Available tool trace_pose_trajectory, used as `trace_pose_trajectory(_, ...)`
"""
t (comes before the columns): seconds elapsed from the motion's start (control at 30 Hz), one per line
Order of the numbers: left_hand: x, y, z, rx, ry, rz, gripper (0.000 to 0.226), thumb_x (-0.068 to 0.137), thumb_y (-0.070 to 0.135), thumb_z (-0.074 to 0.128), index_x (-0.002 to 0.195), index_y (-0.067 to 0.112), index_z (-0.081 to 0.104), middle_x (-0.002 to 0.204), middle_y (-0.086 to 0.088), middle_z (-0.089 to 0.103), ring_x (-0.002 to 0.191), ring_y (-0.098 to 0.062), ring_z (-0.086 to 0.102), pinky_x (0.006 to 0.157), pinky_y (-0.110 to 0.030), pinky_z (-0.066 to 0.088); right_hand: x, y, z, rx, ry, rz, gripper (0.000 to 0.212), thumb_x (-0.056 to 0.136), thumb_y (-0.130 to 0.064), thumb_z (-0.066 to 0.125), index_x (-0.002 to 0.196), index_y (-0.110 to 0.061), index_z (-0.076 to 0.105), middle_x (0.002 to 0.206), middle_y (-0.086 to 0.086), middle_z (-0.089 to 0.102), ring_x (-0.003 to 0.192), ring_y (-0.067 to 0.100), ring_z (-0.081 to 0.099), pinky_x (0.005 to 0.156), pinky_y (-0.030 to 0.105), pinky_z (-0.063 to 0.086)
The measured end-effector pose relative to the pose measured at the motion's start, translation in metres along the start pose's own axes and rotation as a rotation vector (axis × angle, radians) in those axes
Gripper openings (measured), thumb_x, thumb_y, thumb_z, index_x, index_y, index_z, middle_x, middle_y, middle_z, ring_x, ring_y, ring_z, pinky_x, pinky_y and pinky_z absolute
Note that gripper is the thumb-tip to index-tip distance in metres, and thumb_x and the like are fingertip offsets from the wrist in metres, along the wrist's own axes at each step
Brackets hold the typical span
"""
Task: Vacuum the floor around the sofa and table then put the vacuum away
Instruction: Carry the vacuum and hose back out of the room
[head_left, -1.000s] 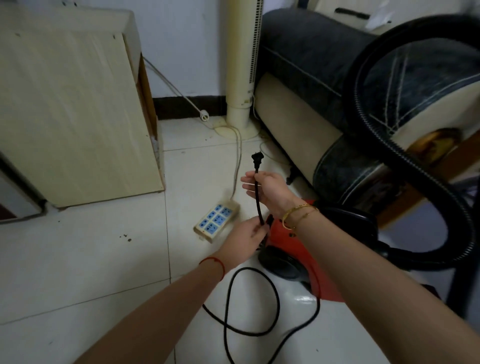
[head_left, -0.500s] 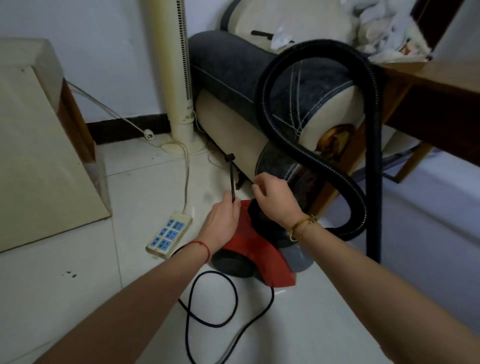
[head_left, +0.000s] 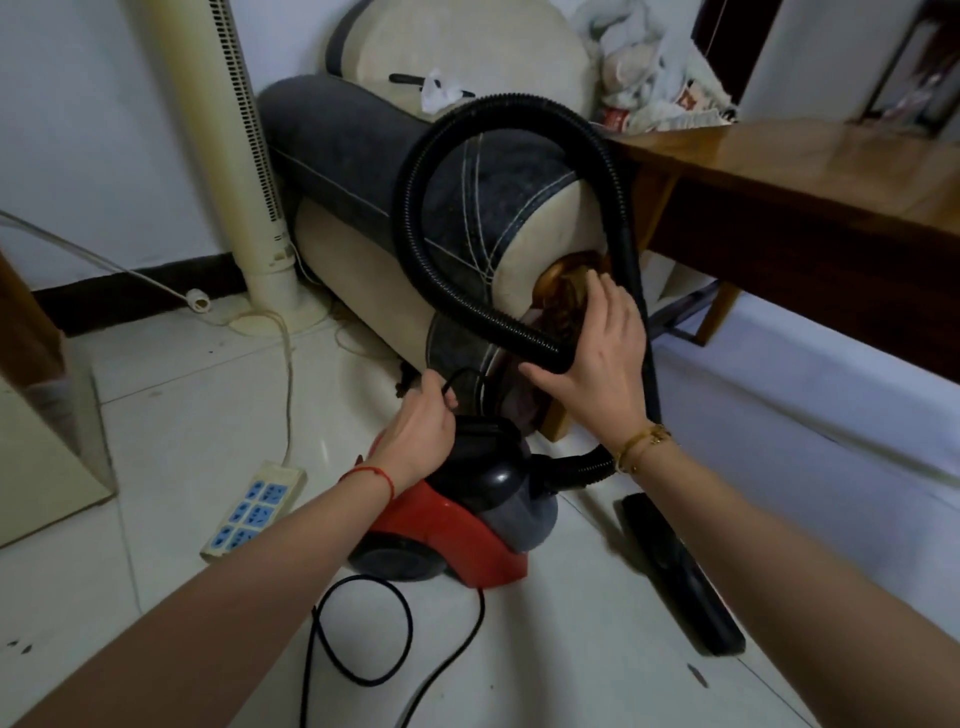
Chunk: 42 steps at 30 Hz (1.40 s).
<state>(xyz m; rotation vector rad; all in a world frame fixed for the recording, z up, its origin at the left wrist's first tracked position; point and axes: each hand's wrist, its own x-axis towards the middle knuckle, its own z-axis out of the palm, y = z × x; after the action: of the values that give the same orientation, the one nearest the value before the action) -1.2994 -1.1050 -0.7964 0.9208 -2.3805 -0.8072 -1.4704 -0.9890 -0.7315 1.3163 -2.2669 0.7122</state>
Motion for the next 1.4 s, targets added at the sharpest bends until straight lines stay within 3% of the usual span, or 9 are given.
trace_pose_trajectory(0.1, 0.007, 0.004, 0.006, 0.012, -0.061, -0.004, 0.021, 0.082, 0.003, 0.046, 0.098, 0.016, 0.039, 0.102, -0.012, 0.055, 0.09, -0.026, 0.055, 0.081, -0.045, 0.049, 0.003, 0.027, 0.001, 0.058, -0.134, 0.151, 0.131, 0.061, -0.069, 0.072, 0.152, -0.009, 0.0, 0.159, 0.016, 0.007, 0.147, 0.034, 0.004, 0.12, 0.051, 0.009)
trace_pose_trajectory(0.27, 0.017, 0.004, 0.009, 0.075, -0.163, -0.013, 0.036, 0.069, 0.009, 0.056, 0.1, 0.019, 0.04, 0.103, -0.004, 0.054, 0.096, -0.023, 0.055, 0.085, -0.042, 0.049, 0.005, 0.055, 0.0, 0.213, -0.277, 0.301, 0.143, 0.057, -0.062, 0.081, 0.151, -0.013, -0.015, 0.159, 0.016, -0.012, 0.147, 0.035, -0.01, 0.119, 0.054, 0.001)
trace_pose_trajectory(0.43, 0.021, 0.005, 0.013, 0.255, -0.266, 0.092, 0.044, 0.071, 0.015, 0.063, 0.106, 0.017, 0.036, 0.1, 0.004, 0.051, 0.091, -0.018, 0.053, 0.079, -0.028, 0.042, 0.012, 0.065, 0.011, 0.362, -0.289, 0.348, 0.141, 0.048, -0.068, 0.077, 0.151, -0.015, -0.003, 0.155, 0.016, 0.013, 0.142, 0.038, 0.016, 0.115, 0.054, 0.024)
trace_pose_trajectory(0.63, 0.024, 0.009, 0.032, 0.351, -0.31, 0.127, 0.044, 0.074, 0.021, 0.065, 0.103, 0.018, 0.032, 0.091, 0.0, 0.052, 0.08, -0.019, 0.054, 0.067, -0.028, 0.033, 0.015, 0.071, 0.017, 0.291, -0.211, 0.362, 0.111, 0.054, -0.056, 0.077, 0.141, -0.009, 0.026, 0.131, 0.012, 0.041, 0.123, 0.031, 0.037, 0.1, 0.052, 0.04)
trace_pose_trajectory(0.93, 0.03, 0.003, 0.036, 0.348, -0.283, 0.117, 0.035, 0.085, 0.014, 0.057, 0.1, 0.019, 0.026, 0.085, -0.005, 0.054, 0.071, -0.025, 0.056, 0.058, -0.035, 0.04, 0.012, 0.068, 0.032, 0.342, -0.17, 0.38, 0.092, 0.056, -0.049, 0.074, 0.131, -0.009, 0.04, 0.118, 0.009, 0.05, 0.113, 0.028, 0.046, 0.094, 0.047, 0.045)
trace_pose_trajectory(1.13, 0.038, -0.01, 0.037, 0.421, -0.349, 0.033, 0.037, 0.086, 0.021, 0.061, 0.11, 0.009, 0.036, 0.096, -0.01, 0.06, 0.084, -0.03, 0.061, 0.073, -0.041, 0.05, 0.01, 0.07, 0.036, 0.474, -0.169, 0.411, 0.092, 0.053, -0.048, 0.071, 0.129, -0.01, 0.038, 0.117, 0.006, 0.045, 0.109, 0.024, 0.047, 0.088, 0.044, 0.051)
trace_pose_trajectory(1.3, 0.041, -0.018, 0.039, 0.423, -0.323, 0.029, 0.036, 0.085, 0.024, 0.063, 0.107, 0.009, 0.04, 0.101, -0.014, 0.063, 0.091, -0.034, 0.061, 0.078, -0.044, 0.05, 0.008, 0.07, 0.039, 0.575, -0.148, 0.411, 0.088, 0.06, -0.032, 0.078, 0.134, -0.01, 0.036, 0.119, 0.006, 0.045, 0.105, 0.018, 0.05, 0.081, 0.028, 0.051)
trace_pose_trajectory(1.4, 0.043, -0.019, 0.041, 0.416, -0.32, 0.002, 0.038, 0.085, 0.029, 0.063, 0.112, 0.009, 0.046, 0.105, -0.015, 0.064, 0.095, -0.034, 0.062, 0.081, -0.043, 0.051, 0.005, 0.074, 0.039, 0.613, -0.176, 0.414, 0.093, 0.061, -0.032, 0.078, 0.138, -0.014, 0.03, 0.119, 0.005, 0.048, 0.102, 0.017, 0.053, 0.077, 0.027, 0.052)
